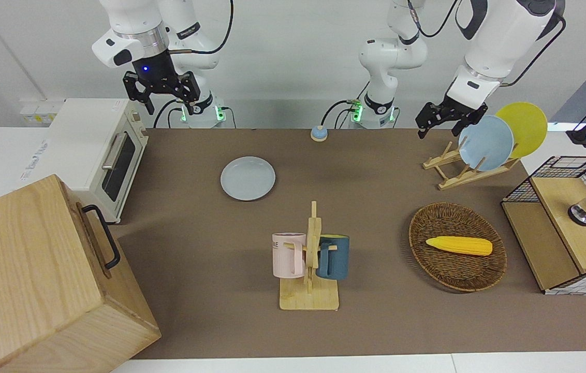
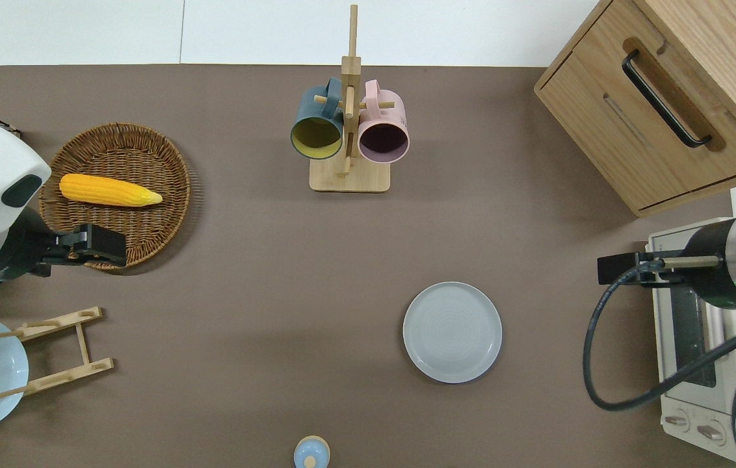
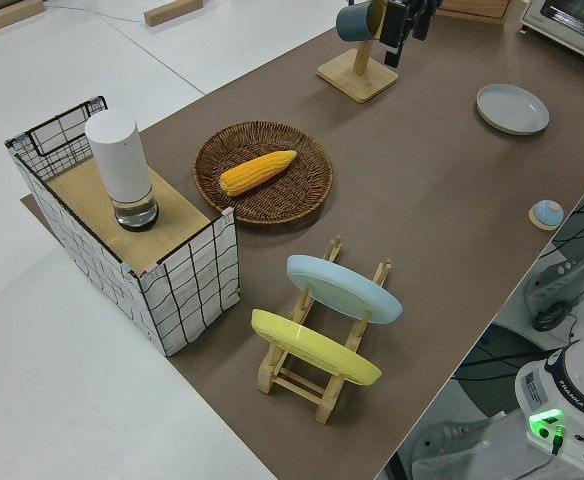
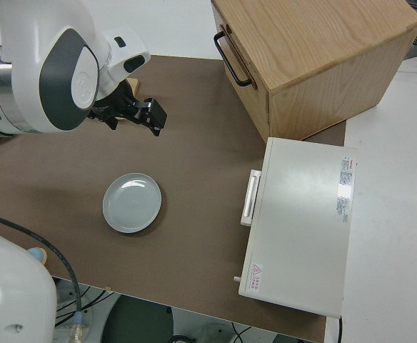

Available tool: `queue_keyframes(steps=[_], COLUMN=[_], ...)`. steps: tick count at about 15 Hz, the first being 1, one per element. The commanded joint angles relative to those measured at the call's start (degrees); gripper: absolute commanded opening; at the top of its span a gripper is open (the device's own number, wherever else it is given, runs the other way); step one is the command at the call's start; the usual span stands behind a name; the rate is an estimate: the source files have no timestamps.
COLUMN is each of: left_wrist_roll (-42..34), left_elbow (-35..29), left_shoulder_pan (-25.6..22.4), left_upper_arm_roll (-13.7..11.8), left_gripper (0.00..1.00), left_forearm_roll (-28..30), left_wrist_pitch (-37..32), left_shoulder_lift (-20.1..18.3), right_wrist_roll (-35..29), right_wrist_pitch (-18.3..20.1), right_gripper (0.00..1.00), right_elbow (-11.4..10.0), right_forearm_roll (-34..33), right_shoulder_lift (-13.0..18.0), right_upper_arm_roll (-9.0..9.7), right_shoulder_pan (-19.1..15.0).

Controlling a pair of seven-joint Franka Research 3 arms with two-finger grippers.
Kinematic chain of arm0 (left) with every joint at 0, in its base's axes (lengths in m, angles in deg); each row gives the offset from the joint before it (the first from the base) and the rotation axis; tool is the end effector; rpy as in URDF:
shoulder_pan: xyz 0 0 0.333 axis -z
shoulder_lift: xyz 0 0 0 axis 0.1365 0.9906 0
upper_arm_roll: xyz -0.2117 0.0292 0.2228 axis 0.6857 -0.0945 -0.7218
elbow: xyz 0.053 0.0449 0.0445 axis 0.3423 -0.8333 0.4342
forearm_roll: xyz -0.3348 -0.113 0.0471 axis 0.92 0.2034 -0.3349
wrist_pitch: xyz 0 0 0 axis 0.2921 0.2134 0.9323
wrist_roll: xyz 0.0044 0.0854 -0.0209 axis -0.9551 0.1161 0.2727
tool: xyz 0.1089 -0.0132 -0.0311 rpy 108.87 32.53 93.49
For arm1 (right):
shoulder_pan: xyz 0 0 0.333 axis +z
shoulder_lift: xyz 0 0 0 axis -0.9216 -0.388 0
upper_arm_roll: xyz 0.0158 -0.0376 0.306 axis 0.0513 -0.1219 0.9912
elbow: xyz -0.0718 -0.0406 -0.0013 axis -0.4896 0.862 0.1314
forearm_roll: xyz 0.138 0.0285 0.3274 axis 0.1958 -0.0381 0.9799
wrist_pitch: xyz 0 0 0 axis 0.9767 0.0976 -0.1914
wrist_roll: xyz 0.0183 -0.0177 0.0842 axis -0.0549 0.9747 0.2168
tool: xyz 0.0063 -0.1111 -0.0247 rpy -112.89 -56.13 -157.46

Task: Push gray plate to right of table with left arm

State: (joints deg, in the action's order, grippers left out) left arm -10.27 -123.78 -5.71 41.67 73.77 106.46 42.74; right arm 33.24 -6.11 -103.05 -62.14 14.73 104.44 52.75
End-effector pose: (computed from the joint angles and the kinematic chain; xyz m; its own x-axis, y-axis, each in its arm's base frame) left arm 0.5035 -0.0498 0.5986 0.9946 0.0758 -0.0712 0.0787 -0.9962 0.0377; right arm 0.4699 0.0744 0.6363 0.9986 -0.0532 -0.0041 -0.0532 -0.9986 -0.0082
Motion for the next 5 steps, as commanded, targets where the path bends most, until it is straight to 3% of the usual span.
queue_keyframes(steps=[1,5], left_wrist_roll=[-0.27,-0.36], left_elbow=[0.77,0.77], left_shoulder_pan=[-1.52,-1.43], left_upper_arm_roll=[0.87,1.4], left_gripper=[0.99,0.99], left_forearm_roll=[-1.01,-1.09], left_wrist_pitch=[-0.7,-0.7], left_shoulder_lift=[-0.17,-0.26], right_wrist_roll=[-0.59,-0.59], right_wrist_pitch=[-0.01,-0.01], right_gripper=[0.996,0.996], right_elbow=[-1.56,-1.56], right_forearm_roll=[1.23,1.23], right_shoulder_lift=[1.57,1.57], right_upper_arm_roll=[0.83,0.83], right_shoulder_pan=[-1.4,-1.4])
